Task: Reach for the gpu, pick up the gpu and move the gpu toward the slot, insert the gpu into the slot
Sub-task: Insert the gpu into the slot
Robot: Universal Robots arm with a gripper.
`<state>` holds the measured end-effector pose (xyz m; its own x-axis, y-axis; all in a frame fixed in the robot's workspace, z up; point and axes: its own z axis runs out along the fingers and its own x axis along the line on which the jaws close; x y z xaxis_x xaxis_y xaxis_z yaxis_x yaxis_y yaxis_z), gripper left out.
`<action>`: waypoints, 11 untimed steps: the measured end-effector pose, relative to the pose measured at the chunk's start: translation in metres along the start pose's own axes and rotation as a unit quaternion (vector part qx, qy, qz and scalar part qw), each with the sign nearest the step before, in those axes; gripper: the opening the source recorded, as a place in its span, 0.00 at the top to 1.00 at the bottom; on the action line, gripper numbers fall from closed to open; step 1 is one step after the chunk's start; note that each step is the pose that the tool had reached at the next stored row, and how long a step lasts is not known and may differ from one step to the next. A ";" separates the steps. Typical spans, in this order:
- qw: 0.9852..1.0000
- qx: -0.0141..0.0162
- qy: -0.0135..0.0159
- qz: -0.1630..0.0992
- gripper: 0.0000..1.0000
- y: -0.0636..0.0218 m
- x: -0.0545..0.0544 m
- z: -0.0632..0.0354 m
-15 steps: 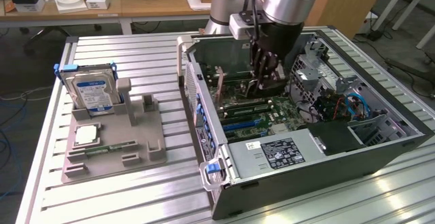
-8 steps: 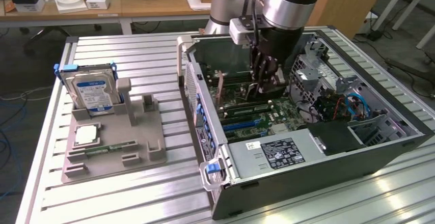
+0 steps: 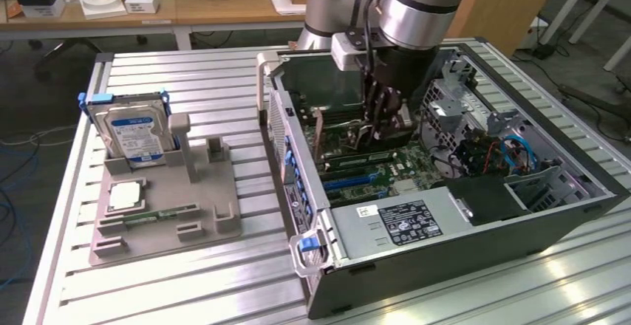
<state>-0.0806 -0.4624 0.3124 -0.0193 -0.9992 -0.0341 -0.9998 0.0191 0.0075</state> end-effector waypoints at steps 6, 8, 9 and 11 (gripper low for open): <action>1.000 0.000 0.000 0.000 0.73 0.0003 0.005 0.0031; 1.000 0.000 0.000 0.000 0.73 0.0004 0.006 0.0044; 1.000 0.000 0.000 0.000 0.73 0.0006 0.006 0.0052; 1.000 0.000 0.000 0.000 0.73 0.0008 0.006 0.0069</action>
<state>-0.0816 -0.4679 0.3053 -0.0194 -0.9992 -0.0341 -0.9998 0.0191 0.0074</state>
